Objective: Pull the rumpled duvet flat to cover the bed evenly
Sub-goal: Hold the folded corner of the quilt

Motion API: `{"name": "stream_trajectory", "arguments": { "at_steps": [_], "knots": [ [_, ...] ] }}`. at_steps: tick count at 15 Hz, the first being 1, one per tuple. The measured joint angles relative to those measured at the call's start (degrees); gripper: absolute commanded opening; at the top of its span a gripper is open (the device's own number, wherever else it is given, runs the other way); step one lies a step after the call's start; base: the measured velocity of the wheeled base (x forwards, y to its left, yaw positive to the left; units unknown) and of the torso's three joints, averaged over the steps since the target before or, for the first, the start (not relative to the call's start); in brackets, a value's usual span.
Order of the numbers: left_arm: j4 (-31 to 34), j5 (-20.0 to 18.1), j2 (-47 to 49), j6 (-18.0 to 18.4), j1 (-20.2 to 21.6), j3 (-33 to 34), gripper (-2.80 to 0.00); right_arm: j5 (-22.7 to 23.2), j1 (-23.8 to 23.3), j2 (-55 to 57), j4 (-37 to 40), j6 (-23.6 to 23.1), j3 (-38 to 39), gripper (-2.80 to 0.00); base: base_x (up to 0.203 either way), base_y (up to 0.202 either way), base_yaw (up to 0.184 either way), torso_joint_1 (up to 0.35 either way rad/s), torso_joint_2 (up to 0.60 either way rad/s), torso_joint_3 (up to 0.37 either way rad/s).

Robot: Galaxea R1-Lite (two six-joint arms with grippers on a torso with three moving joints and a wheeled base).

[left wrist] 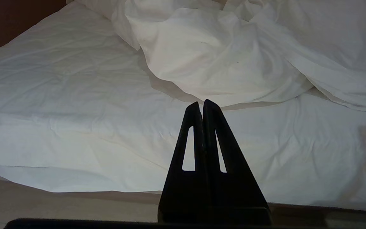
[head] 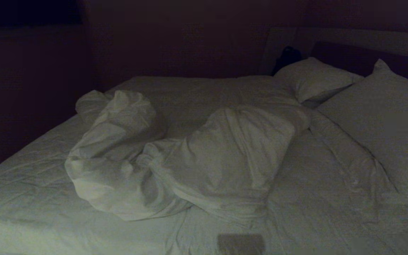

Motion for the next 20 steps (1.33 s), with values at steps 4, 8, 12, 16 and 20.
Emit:
{"name": "stream_trajectory", "arguments": {
  "at_steps": [4,8,12,16,20],
  "knots": [
    [0.0,0.0,0.0,0.0,0.0,0.0,-2.80,0.0,0.0,0.0,0.0,0.0,0.0,-2.80,0.000,0.000,0.000,0.000,0.00,0.000],
    [0.0,0.0,0.0,0.0,0.0,0.0,-2.80,0.0,0.0,0.0,-0.1,-0.1,0.0,-2.80,0.000,0.000,0.000,0.000,0.00,0.000],
    [0.0,0.0,0.0,0.0,0.0,0.0,-2.80,-0.1,0.0,0.0,-0.1,0.0,0.0,-2.80,0.000,0.000,0.000,0.000,0.00,0.000],
    [0.0,0.0,0.0,0.0,0.0,0.0,-2.80,-0.4,0.0,0.0,0.0,-0.6,-0.4,-2.80,0.000,0.000,0.000,0.000,0.00,0.000],
    [0.0,0.0,0.0,0.0,0.0,0.0,-2.80,-0.3,0.0,0.8,2.5,-1.0,-8.4,-2.80,0.000,0.000,0.000,0.000,0.00,0.000]
  ]
}}
